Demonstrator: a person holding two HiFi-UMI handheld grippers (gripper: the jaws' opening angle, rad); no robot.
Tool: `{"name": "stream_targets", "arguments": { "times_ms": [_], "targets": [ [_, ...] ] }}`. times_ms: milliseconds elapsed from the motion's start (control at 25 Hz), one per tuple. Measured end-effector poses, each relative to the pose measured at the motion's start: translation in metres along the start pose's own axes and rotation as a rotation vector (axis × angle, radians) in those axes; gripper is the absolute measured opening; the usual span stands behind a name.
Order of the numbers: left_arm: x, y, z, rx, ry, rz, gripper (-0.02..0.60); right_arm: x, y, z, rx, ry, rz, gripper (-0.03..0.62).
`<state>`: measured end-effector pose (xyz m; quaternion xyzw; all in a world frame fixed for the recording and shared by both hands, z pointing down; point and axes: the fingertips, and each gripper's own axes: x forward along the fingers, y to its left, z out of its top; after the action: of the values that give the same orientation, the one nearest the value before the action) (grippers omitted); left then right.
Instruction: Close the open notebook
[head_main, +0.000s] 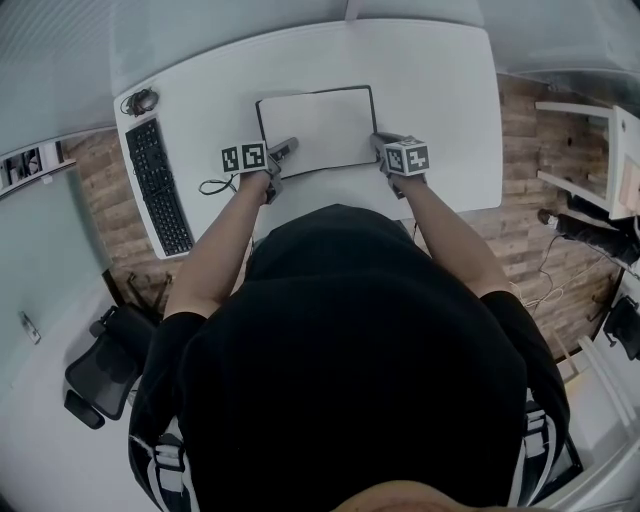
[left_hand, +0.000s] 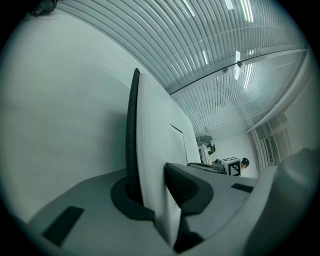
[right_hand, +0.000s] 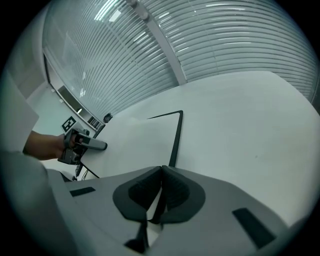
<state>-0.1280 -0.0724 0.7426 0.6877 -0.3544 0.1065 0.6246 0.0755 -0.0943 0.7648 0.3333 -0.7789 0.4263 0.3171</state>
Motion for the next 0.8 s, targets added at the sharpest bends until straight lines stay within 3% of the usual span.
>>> {"name": "stream_targets", "arguments": {
  "times_ms": [440, 800],
  "targets": [
    [-0.006, -0.005, 0.001, 0.035, 0.004, 0.001, 0.093, 0.000, 0.000, -0.002, 0.019, 0.006, 0.038, 0.037],
    [-0.019, -0.015, 0.006, 0.046, -0.017, -0.010, 0.150, -0.002, -0.004, -0.002, 0.084, -0.019, 0.066, 0.035]
  ]
}}
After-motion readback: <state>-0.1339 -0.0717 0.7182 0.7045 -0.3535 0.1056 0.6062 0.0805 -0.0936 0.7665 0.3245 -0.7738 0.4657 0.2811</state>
